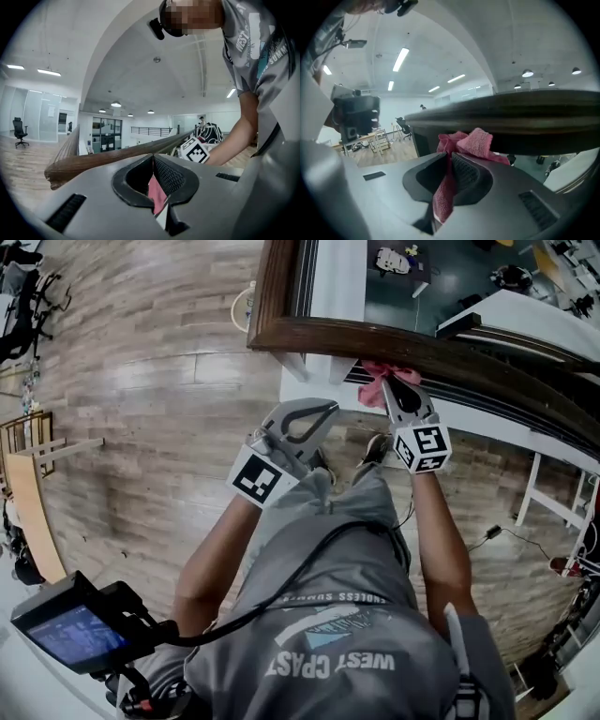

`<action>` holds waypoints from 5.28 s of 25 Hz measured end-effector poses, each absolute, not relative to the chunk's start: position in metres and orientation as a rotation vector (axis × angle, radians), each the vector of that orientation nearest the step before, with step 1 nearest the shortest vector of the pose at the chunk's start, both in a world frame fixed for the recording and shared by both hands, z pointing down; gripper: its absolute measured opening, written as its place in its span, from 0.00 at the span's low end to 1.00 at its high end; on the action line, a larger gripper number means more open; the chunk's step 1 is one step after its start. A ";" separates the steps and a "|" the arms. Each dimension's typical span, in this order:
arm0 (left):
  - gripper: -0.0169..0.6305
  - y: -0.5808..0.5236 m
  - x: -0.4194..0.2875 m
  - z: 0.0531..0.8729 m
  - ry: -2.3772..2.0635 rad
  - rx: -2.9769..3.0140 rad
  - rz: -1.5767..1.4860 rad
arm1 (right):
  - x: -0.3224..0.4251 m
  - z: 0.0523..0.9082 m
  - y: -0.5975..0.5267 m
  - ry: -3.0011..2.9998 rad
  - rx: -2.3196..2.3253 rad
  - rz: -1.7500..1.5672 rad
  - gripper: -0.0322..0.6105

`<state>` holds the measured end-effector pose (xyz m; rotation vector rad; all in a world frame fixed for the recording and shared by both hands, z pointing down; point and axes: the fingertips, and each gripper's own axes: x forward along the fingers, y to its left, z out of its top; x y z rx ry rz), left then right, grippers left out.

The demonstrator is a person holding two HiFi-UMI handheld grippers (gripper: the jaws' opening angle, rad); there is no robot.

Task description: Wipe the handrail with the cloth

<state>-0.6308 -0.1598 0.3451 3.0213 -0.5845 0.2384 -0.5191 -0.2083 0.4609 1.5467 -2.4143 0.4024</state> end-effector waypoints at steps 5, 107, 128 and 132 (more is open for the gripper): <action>0.04 -0.146 -0.615 0.364 -0.591 2.988 0.300 | -0.520 0.546 -0.246 -2.294 1.432 0.510 0.10; 0.04 -0.077 -0.285 0.389 -0.768 2.871 0.345 | -0.148 0.605 -0.190 -2.067 1.446 0.672 0.10; 0.04 -0.049 -0.284 0.394 -0.604 2.917 0.355 | -0.205 0.606 -0.161 -2.110 1.378 0.647 0.10; 0.04 -0.048 -0.289 0.393 -0.609 2.932 0.368 | -0.218 0.604 -0.160 -2.152 1.335 0.647 0.10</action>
